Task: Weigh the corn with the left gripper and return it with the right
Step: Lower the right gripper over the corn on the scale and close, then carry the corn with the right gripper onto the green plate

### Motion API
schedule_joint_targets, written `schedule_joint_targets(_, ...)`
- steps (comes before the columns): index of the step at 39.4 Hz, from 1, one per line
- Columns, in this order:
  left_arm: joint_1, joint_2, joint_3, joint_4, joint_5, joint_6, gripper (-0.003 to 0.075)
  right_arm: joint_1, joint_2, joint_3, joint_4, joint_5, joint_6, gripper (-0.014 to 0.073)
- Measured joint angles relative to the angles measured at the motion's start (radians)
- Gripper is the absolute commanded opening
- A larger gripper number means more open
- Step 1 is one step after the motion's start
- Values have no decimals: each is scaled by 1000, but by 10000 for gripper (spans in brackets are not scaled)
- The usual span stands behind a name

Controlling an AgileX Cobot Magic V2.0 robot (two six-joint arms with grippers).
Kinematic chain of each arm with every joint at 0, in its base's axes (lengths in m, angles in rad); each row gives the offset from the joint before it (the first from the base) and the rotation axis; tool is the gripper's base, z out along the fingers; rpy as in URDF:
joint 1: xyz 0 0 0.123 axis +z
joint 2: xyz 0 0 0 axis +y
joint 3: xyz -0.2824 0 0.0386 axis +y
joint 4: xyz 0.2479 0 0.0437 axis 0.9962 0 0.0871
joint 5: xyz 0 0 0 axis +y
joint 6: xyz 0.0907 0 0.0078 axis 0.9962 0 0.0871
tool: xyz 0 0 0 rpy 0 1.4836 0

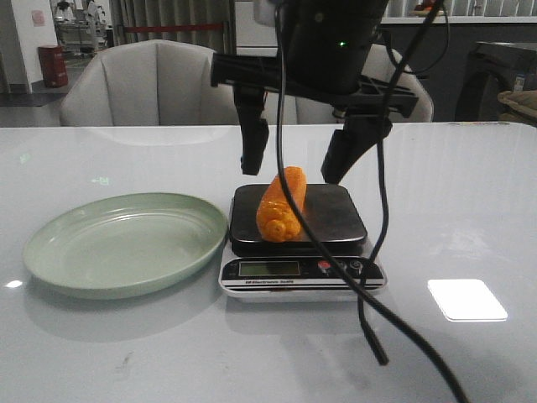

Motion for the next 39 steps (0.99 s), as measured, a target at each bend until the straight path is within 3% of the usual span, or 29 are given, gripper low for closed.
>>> schedule_joint_targets(5,0,0,0,0,0,0,113,0,68,-46,-14,19,56,580)
schedule_joint_targets(10,0,0,0,0,0,0,113,0,118,-81,-16,27,87,443)
schedule_joint_targets(14,0,0,0,0,0,0,113,0,158,-112,-16,35,96,286)
schedule_joint_targets(17,0,0,0,0,0,0,113,0,166,-133,-16,42,98,234)
schedule_joint_targets(24,0,0,0,0,0,0,113,38,180,-197,7,22,95,232)
schedule_joint_targets(32,0,0,0,0,0,0,113,165,185,-250,46,-109,61,244)
schedule_joint_targets(39,0,0,0,0,0,0,113,225,238,-254,63,-191,59,374)
